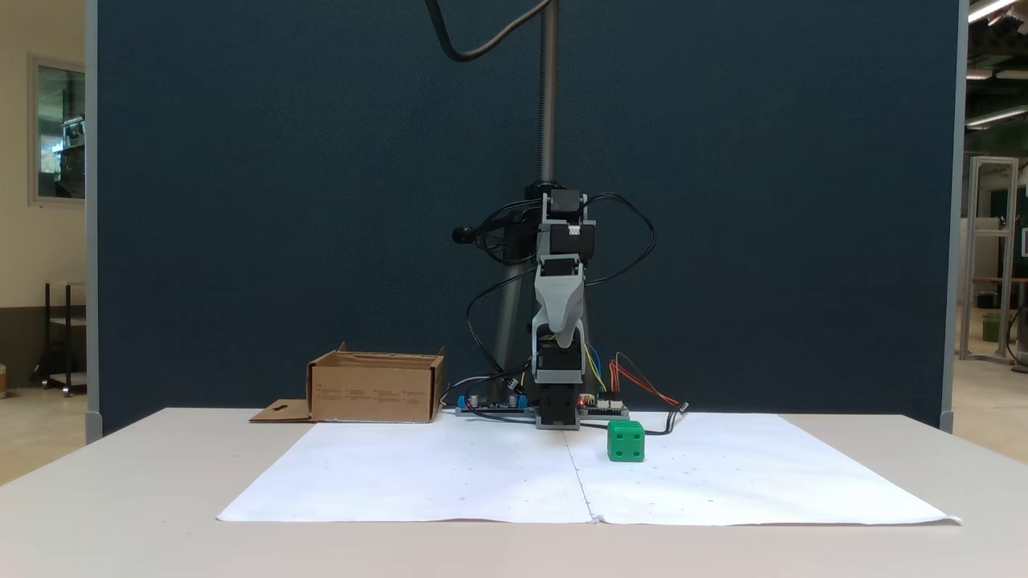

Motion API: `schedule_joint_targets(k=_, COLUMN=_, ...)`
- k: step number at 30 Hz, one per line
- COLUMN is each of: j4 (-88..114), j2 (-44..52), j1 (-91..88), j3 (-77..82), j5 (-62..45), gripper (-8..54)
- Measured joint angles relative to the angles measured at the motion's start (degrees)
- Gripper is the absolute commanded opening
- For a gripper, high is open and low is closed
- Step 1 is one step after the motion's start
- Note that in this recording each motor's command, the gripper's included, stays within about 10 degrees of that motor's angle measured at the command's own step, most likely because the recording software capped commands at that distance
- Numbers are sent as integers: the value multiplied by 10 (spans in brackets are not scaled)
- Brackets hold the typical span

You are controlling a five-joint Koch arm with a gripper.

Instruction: Grasp a green dice and put it in the bin.

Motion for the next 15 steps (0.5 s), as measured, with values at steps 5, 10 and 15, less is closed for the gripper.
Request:
schedule_joint_targets(k=5, j4=10, j2=0, j1=-28, j3=0, j5=32, gripper=424)
schedule_joint_targets(k=10, j4=6, j2=-5, j1=-89, j3=0, j5=69, gripper=435)
schedule_joint_targets(k=15, j4=-27, j2=-32, j1=-152, j3=-1, j5=109, gripper=433)
